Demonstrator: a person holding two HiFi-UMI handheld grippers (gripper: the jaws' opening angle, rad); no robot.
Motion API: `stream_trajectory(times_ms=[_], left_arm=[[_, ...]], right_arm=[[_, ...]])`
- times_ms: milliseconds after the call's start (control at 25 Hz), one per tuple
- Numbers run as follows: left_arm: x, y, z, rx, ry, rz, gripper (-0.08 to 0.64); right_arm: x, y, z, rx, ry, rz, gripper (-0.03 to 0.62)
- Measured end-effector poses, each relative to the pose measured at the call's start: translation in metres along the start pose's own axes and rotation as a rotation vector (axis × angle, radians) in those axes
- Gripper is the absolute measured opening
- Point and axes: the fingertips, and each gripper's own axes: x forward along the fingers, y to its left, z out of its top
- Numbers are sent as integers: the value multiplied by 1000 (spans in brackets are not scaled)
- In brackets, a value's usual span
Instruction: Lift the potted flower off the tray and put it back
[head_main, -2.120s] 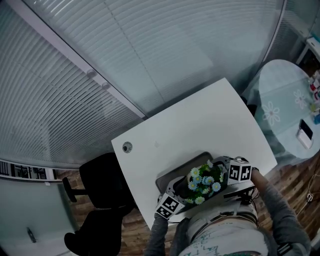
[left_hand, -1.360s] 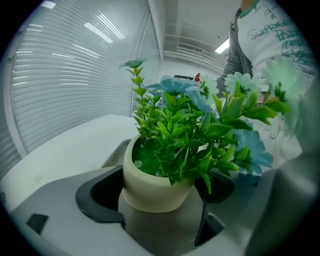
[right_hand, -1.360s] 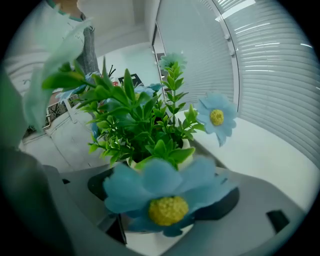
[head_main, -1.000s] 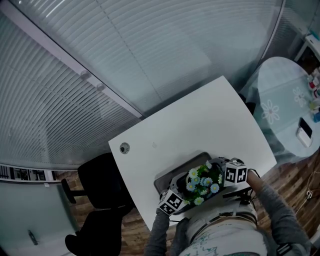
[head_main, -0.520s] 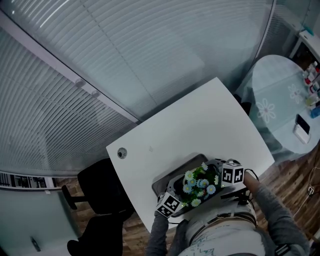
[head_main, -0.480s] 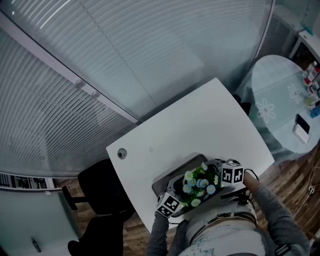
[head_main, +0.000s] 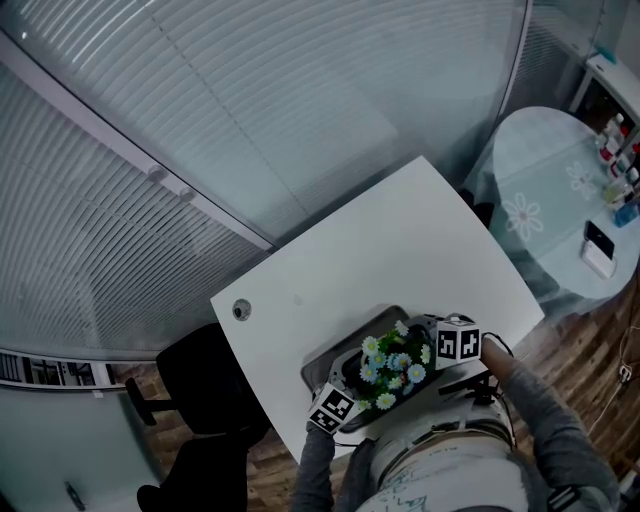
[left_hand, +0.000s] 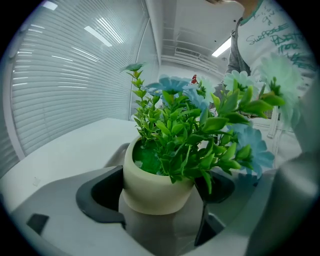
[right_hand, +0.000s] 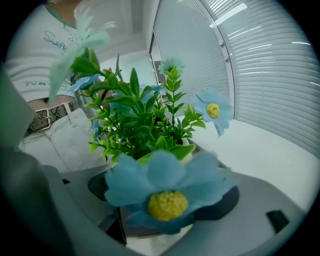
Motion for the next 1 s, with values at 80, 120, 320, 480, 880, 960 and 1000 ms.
stream_trajectory(times_ms=[80,120,320,480,880,960,1000], left_arm=[[-3,-1,5,3,3,2,443],[-5,-2,9,2,1,3,443],[-10,-2,21,-6,-15,20,443],[-12,-6,25,-11,-27,23,443],[-21,-9,39,-21,-48,40,443],[-24,-10,43,-28,-60,43,443],[-25,-10,45,-30,-65,44,443]], right_arm=[[-4,2,6,3,-10,3,376],[-7,3,10,6,-16,6,377],[-16,3,20,-7,-13,14,376],[-21,6,23,-15,0,18,376],[-31,10,35,-23,3,31,376],[-34,11,39,-18,-2,38,376],[-35,12,40,-16,-2,41,376]])
